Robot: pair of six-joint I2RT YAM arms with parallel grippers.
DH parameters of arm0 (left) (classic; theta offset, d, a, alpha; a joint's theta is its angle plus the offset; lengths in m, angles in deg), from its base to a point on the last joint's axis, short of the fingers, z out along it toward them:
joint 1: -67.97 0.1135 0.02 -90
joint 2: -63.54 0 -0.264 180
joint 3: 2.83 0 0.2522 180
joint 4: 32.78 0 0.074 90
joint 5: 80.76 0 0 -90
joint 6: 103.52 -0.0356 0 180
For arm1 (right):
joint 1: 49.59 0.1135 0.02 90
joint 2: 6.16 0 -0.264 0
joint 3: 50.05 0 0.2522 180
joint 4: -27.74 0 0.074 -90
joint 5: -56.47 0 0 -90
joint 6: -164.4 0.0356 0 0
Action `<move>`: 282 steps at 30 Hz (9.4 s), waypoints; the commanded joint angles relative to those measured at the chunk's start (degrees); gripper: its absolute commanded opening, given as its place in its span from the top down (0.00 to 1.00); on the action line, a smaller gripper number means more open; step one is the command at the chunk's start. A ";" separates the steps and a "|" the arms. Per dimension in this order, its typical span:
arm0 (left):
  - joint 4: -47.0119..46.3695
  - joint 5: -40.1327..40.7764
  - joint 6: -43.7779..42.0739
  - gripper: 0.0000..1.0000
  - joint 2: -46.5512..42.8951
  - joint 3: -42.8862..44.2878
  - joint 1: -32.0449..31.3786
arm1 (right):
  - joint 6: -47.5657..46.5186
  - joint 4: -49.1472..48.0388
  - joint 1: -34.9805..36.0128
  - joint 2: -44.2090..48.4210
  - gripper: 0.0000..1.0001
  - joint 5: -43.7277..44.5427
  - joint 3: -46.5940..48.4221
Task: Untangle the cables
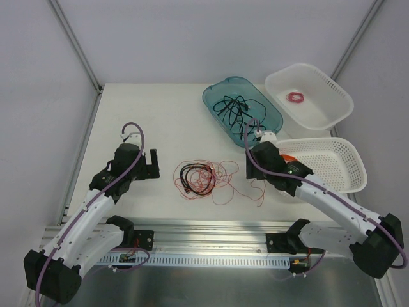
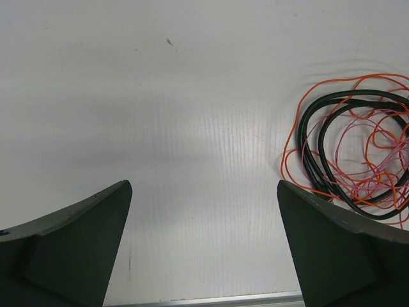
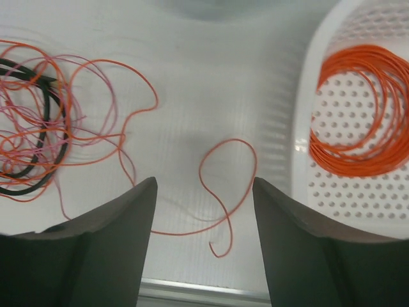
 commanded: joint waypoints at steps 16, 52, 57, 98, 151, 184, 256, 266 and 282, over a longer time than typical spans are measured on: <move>-1.23 -1.32 -1.31 0.01 -1.24 0.03 0.76 | -2.94 -23.85 -7.12 -27.79 0.50 -16.34 5.02; -1.23 -0.80 -1.22 0.01 -1.07 0.12 0.76 | -23.76 9.29 -6.07 -3.03 0.99 -9.75 57.57; -1.23 -0.71 -1.22 0.01 -1.15 0.03 0.76 | -26.40 4.45 -5.98 -3.20 0.99 -3.78 63.20; -36.02 -17.24 11.88 0.05 1.83 -7.35 -26.73 | -8.13 6.64 -1.32 -3.82 0.99 -5.21 37.90; -19.60 29.35 17.06 1.00 37.37 11.14 -48.48 | -5.22 18.15 -3.78 7.07 0.99 14.15 34.99; -8.71 7.73 18.91 0.78 19.16 -0.15 -0.12 | -20.59 19.21 -5.72 1.55 0.99 10.37 62.76; 0.18 10.02 -2.54 0.01 -1.68 2.31 -0.12 | 5.60 7.17 -55.94 -8.22 0.03 3.00 18.03; -0.17 7.65 -2.71 0.01 -0.80 2.23 -0.12 | -4.77 -1.26 -26.66 -4.52 0.04 -17.11 15.32; -0.53 7.47 -2.54 0.01 0.43 2.14 -0.12 | -8.22 -12.87 8.59 -26.47 0.19 -27.77 13.37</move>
